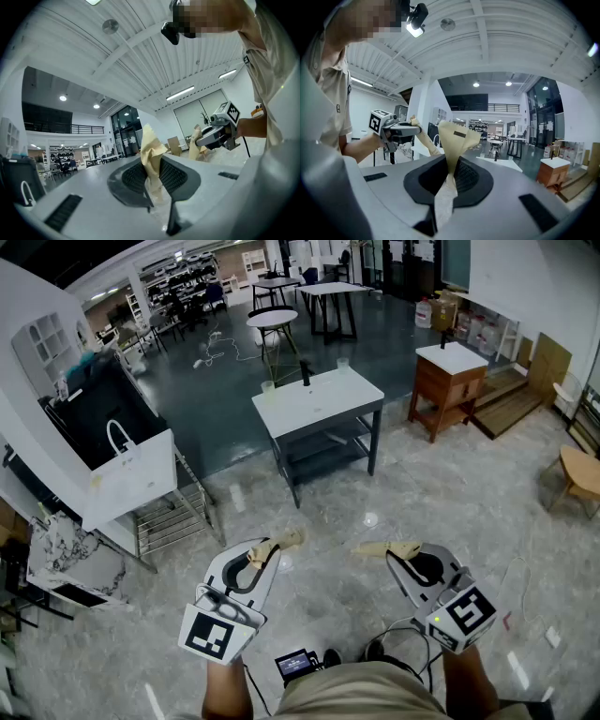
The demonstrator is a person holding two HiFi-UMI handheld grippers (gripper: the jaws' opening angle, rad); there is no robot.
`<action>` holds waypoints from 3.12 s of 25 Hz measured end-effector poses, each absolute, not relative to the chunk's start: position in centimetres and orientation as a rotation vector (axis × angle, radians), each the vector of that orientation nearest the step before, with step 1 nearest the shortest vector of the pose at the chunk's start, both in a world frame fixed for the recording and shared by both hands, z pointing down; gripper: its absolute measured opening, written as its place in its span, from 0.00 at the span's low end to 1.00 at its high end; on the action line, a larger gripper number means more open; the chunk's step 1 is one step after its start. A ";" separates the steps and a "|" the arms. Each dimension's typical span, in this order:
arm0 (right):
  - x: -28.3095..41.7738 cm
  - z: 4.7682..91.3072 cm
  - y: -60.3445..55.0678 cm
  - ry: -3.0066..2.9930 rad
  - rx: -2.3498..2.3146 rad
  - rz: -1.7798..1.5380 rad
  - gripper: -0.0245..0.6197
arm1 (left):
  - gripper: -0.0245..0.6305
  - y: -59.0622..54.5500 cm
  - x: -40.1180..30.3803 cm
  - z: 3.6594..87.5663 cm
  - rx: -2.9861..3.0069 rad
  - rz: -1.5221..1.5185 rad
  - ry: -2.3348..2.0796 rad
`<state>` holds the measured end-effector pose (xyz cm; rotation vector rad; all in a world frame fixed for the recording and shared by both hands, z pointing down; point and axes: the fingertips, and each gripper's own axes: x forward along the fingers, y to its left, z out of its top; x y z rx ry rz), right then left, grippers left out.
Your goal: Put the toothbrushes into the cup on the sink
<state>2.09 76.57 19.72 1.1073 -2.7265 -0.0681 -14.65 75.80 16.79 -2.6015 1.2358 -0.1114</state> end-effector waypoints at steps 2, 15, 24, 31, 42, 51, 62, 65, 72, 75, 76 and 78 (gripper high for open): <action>1.3 19.7 76.1 -2.727 1.105 -0.070 0.08 | 0.13 75.3 -15.4 16.8 -2.601 -0.104 1.238; 1.0 19.3 72.8 -2.761 1.111 -0.039 0.08 | 0.13 71.4 -16.0 17.3 -2.609 -0.101 1.232; 6.4 19.7 68.5 -2.749 1.154 -0.013 0.08 | 0.13 67.0 -11.1 18.2 -2.632 -0.125 1.214; 18.1 19.8 63.9 -2.793 1.134 -0.034 0.08 | 0.13 63.1 -1.1 18.9 -2.580 -0.186 1.281; 45.4 19.7 56.8 -2.831 1.066 -0.021 0.08 | 0.13 56.3 25.0 18.8 -2.515 -0.271 1.373; 53.4 18.5 52.6 -2.900 1.025 -0.018 0.08 | 0.13 53.4 34.0 16.2 -2.475 -0.313 1.379; 52.9 20.0 42.8 -2.885 1.022 0.009 0.08 | 0.13 44.4 33.5 17.5 -2.489 -0.288 1.394; 51.2 20.5 38.8 -2.870 1.024 0.013 0.08 | 0.13 40.8 31.5 17.8 -2.492 -0.271 1.402; 46.1 20.4 28.7 -2.851 1.038 0.018 0.08 | 0.13 31.0 25.8 18.3 -2.496 -0.246 1.420; 43.7 20.2 24.8 -2.839 1.054 0.020 0.08 | 0.13 27.0 23.3 18.3 -2.500 -0.225 1.416; 43.0 20.1 23.7 -2.834 1.059 0.017 0.08 | 0.13 25.8 22.5 18.2 -2.502 -0.215 1.416; 41.5 19.7 21.9 -2.822 1.069 0.007 0.08 | 0.13 24.0 20.7 18.0 -2.506 -0.191 1.418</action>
